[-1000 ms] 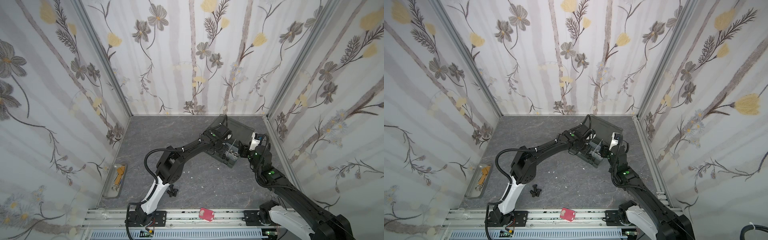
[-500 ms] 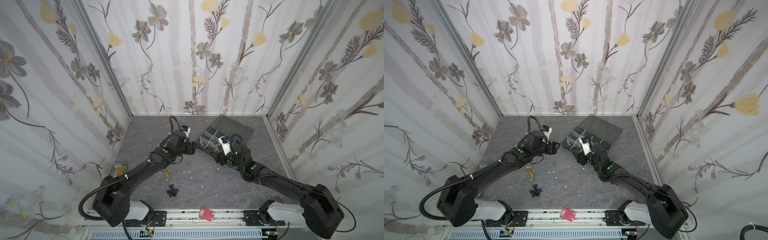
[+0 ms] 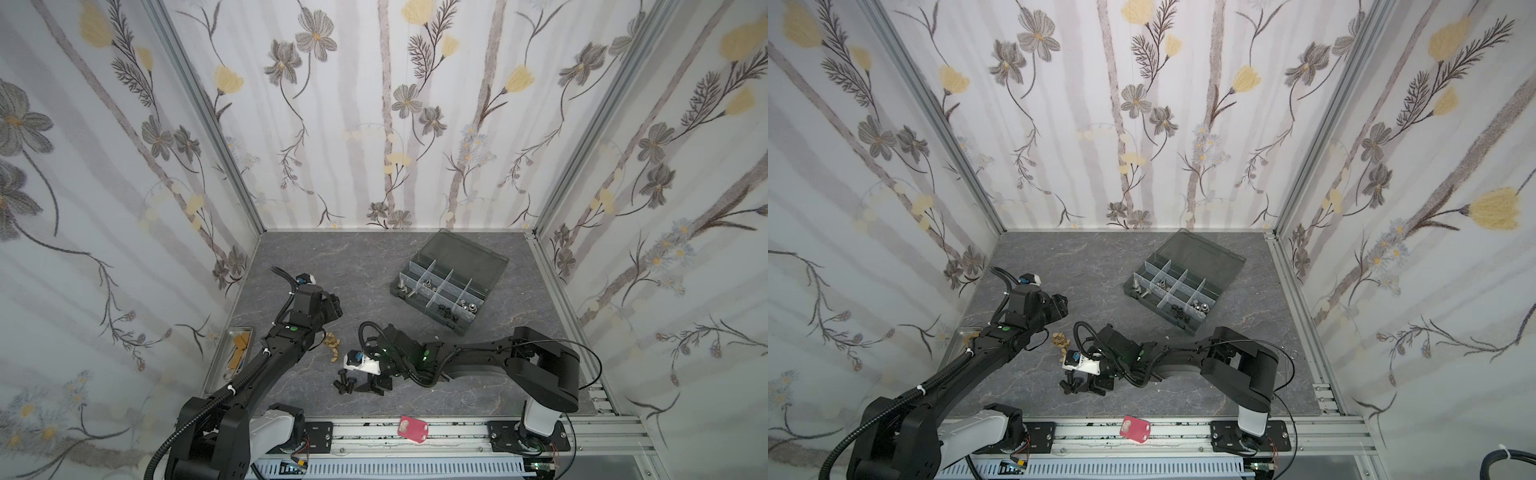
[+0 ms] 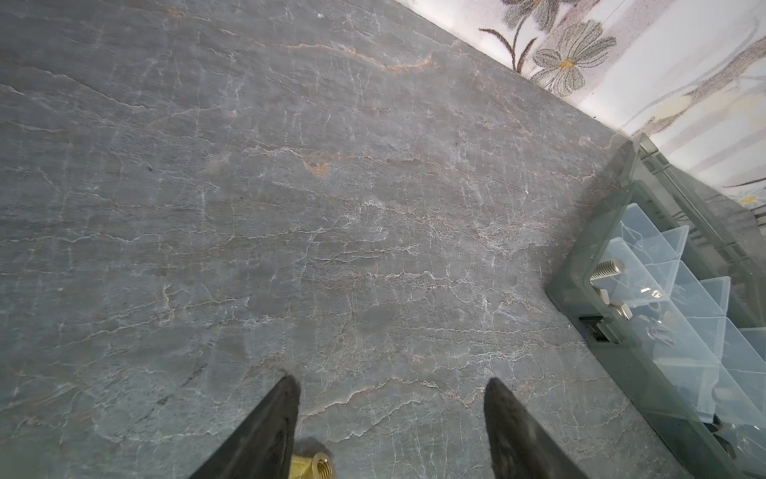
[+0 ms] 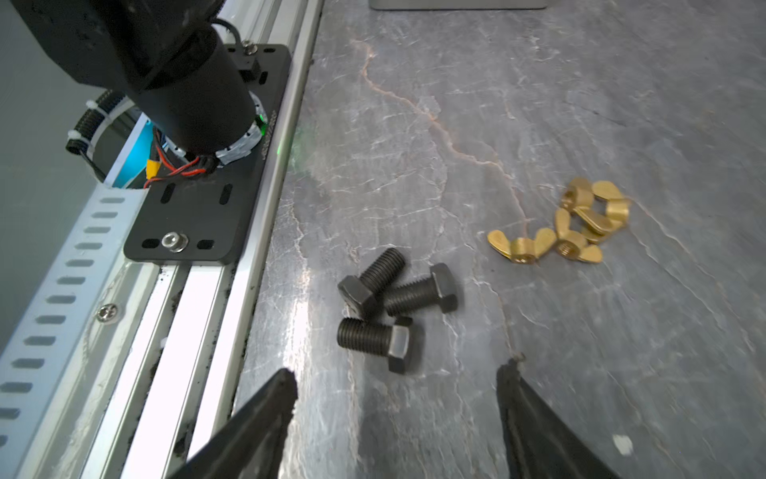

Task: Sort the screws and nuts into containers
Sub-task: Pick up the screw from the bottom-center of the table.

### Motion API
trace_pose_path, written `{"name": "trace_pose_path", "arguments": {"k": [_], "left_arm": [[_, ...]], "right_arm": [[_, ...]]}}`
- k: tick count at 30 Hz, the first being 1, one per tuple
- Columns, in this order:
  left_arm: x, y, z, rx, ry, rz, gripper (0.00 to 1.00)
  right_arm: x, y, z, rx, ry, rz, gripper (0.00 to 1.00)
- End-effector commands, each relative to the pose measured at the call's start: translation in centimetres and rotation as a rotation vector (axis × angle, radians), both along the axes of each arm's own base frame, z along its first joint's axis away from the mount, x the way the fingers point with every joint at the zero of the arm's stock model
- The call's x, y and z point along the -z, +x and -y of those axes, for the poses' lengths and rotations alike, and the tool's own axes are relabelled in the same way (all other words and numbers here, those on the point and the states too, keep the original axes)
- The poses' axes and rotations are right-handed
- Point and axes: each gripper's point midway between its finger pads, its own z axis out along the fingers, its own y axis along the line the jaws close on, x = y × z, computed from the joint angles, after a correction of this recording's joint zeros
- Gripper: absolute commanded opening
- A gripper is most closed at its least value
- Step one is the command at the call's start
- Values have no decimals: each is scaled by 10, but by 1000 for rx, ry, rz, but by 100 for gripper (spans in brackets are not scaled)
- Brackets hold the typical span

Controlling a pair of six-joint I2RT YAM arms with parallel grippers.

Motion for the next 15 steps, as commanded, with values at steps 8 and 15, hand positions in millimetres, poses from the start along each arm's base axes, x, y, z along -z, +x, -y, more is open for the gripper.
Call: {"name": "trace_pose_path", "arguments": {"k": [8, 15], "left_arm": [[6, 6, 15, 69, -52, 34, 72], [7, 4, 18, 91, -49, 42, 73]], "right_arm": [[43, 3, -8, -5, -167, 75, 88], [57, 2, -15, 7, -211, 70, 88]]}}
